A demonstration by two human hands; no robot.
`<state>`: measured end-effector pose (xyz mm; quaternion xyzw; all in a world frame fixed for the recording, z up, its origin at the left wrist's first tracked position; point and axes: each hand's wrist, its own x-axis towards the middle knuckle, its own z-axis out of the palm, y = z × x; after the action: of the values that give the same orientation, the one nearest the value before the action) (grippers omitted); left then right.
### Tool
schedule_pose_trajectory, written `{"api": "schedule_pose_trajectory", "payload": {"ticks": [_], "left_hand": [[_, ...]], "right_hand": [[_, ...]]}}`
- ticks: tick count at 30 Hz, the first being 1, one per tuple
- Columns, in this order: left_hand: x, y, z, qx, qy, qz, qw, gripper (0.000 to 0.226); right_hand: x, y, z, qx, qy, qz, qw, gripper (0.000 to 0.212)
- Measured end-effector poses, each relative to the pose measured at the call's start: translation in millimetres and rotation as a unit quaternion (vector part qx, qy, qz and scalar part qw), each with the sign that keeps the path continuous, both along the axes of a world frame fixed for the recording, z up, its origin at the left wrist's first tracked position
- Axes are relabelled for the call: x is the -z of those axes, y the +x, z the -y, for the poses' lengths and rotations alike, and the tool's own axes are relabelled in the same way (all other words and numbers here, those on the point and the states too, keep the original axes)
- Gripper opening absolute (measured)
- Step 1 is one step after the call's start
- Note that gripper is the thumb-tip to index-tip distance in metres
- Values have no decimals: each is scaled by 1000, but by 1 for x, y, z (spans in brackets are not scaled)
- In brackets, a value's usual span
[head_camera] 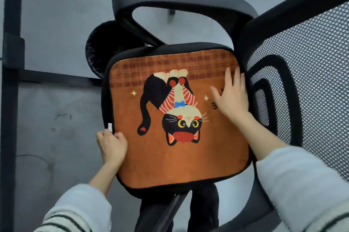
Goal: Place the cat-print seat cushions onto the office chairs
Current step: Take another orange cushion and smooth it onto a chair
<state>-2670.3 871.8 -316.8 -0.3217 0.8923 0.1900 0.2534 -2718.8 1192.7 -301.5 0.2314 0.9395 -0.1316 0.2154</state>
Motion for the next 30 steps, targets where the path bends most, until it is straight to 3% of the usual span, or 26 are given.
{"api": "schedule_pose_trajectory", "payload": {"ticks": [4,8,11,14,18,21,26,30], "left_hand": [[-2,-3,-3,5,-24,1,1000,29],[-1,-16,-3,30,-38,-19,999,50],[2,-41,-6,99,-51,-47,993,63],[8,-73,-16,199,-49,-77,976,61],[22,-121,-37,312,-53,-109,942,60],[38,-144,-54,298,-46,-93,949,61],[66,-140,-60,286,-120,-145,940,61],[64,-142,-62,286,-128,-147,938,60]], "right_hand": [[10,-27,-12,-36,-14,52,998,79],[20,-26,-10,-43,-19,80,996,84],[17,-27,-4,-34,8,57,998,80],[13,-37,3,-45,56,5,997,70],[21,-56,6,-58,51,-19,997,67],[35,-63,6,-50,44,-13,998,69],[65,-55,19,-47,108,-63,991,67],[70,-56,20,-43,119,-68,990,67]]}}
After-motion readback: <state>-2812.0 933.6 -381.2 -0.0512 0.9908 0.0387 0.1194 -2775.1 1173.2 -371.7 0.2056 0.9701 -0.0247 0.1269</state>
